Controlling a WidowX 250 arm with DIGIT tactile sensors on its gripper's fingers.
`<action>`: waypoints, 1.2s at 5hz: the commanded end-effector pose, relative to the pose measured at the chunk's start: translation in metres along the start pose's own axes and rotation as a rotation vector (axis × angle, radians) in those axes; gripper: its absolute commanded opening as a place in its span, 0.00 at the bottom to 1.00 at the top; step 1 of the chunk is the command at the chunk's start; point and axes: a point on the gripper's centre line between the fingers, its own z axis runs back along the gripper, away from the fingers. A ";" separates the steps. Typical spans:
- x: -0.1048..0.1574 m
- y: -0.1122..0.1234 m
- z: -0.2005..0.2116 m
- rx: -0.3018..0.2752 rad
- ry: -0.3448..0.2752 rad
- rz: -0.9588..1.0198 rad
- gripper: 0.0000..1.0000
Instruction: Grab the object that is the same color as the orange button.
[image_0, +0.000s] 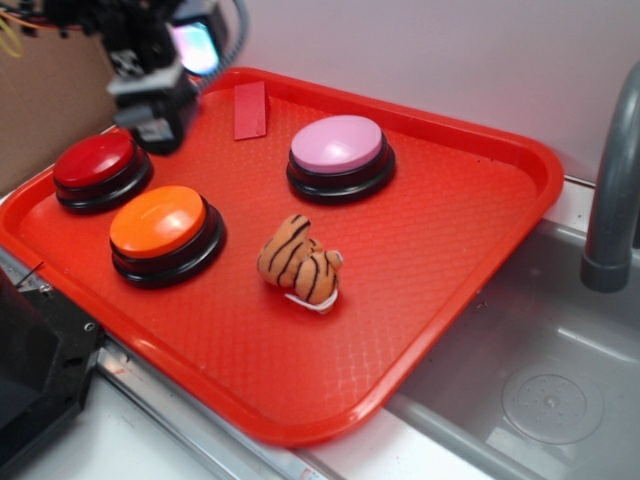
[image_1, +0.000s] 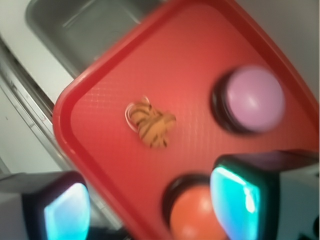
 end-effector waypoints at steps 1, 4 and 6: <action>0.020 0.007 -0.042 0.094 -0.021 -0.095 1.00; 0.016 0.016 -0.121 0.009 0.053 -0.161 1.00; 0.015 0.017 -0.136 0.054 0.092 -0.169 0.00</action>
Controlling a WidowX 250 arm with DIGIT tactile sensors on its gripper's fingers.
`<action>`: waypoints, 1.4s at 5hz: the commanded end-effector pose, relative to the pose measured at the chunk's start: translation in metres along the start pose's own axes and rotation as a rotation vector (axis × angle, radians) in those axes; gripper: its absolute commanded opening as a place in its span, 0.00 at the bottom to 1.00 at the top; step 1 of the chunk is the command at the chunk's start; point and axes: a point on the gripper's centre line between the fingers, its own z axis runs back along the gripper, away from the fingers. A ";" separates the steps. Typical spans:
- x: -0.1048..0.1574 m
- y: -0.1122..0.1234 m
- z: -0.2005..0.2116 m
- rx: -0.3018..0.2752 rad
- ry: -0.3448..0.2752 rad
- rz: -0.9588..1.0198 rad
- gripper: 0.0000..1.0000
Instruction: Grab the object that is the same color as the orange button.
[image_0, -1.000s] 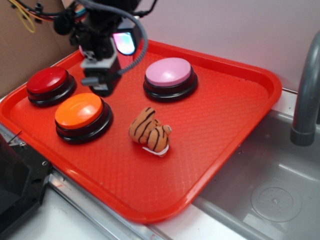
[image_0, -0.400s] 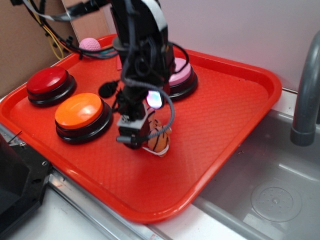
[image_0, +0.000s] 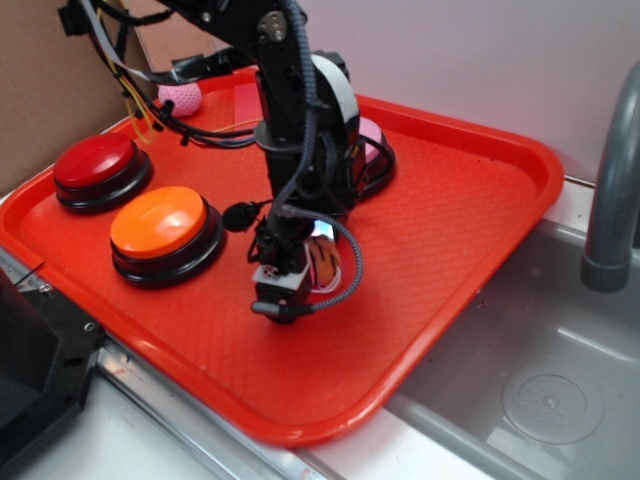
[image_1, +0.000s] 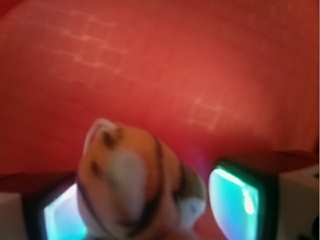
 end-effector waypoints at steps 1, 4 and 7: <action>-0.003 -0.002 0.011 0.030 -0.030 0.027 0.00; -0.014 0.021 0.115 0.037 -0.097 0.542 0.00; -0.071 0.030 0.196 0.098 -0.263 1.050 0.00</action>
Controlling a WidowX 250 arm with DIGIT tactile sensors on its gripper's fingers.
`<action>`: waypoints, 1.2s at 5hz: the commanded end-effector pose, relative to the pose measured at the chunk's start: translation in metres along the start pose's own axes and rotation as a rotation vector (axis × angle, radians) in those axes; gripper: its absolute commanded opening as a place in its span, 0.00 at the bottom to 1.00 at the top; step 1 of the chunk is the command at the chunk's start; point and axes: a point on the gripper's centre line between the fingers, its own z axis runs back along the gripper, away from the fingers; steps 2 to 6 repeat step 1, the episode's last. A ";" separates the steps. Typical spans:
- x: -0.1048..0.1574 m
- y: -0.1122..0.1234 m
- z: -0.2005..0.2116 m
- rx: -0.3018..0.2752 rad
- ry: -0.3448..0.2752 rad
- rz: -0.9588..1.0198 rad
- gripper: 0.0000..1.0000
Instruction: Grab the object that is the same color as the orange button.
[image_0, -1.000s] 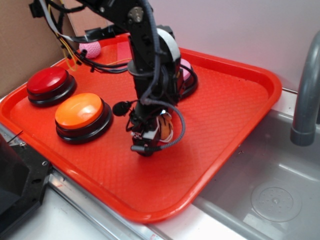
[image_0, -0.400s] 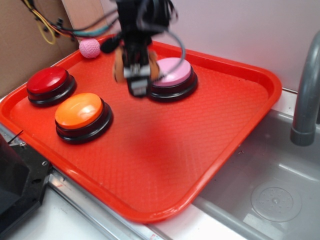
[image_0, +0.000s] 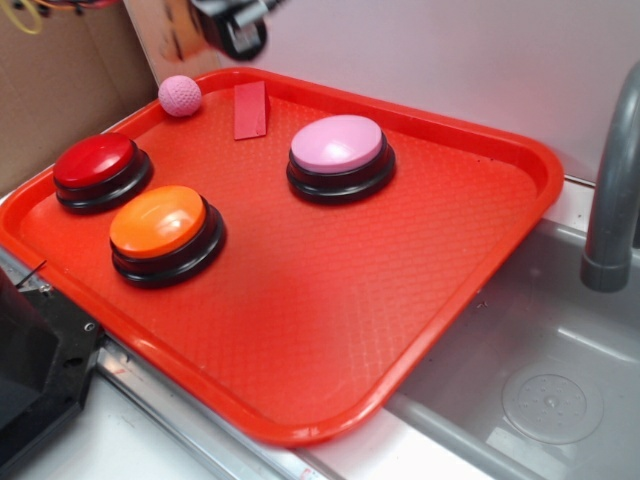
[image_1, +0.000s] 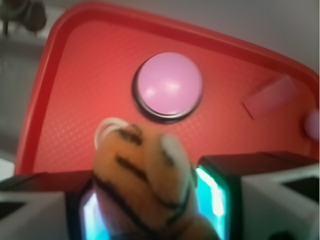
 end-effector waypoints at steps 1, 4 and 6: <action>-0.009 0.009 0.031 0.035 -0.104 0.156 0.00; -0.009 0.009 0.031 0.035 -0.104 0.156 0.00; -0.009 0.009 0.031 0.035 -0.104 0.156 0.00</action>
